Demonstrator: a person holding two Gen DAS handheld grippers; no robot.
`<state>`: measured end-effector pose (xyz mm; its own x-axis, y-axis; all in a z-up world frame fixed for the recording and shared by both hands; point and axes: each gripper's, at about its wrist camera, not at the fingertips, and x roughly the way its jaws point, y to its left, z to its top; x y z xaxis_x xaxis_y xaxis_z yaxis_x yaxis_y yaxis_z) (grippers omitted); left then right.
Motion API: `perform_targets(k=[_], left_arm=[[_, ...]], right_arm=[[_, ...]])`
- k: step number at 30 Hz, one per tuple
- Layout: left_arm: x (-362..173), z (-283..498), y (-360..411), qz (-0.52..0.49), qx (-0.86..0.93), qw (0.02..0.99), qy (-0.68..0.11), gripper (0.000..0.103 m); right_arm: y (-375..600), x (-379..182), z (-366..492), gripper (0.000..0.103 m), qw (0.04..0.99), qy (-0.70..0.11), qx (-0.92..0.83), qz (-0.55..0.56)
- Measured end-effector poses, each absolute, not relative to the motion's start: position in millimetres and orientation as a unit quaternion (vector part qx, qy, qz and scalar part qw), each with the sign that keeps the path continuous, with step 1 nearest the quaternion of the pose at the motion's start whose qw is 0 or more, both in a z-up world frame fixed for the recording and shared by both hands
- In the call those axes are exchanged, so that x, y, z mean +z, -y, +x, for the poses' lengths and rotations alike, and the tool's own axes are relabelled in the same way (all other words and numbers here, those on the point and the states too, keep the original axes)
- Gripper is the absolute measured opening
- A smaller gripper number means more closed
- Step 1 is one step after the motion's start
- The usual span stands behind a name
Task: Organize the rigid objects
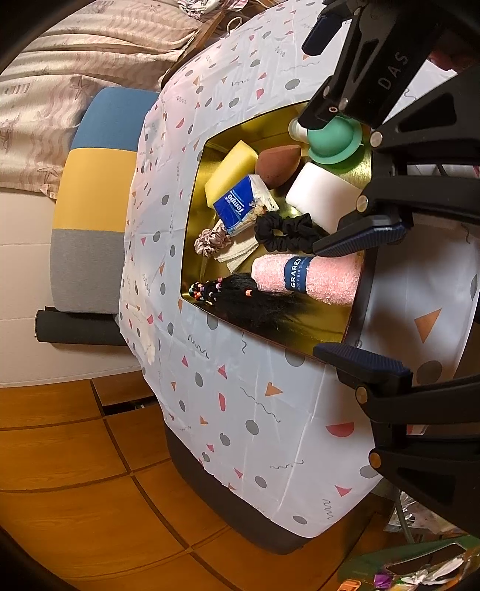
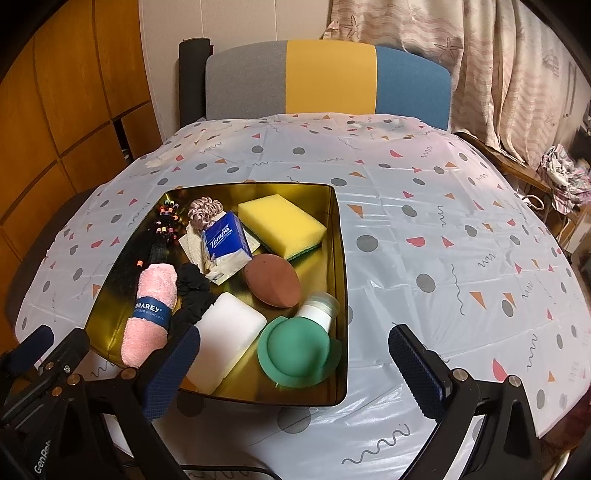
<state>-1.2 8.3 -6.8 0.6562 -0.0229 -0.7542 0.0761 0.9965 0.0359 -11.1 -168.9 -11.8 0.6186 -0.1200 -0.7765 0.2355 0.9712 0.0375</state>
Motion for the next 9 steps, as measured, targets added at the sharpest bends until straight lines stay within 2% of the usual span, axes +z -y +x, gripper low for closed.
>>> perform_targets(k=[9], left_arm=[[-8.7,-1.6,-5.2,0.035,-0.029,0.91,-0.413,0.048]], right_arm=[[170.5,-13.0,-11.9,0.103,0.897,-0.424,-0.101,0.07]])
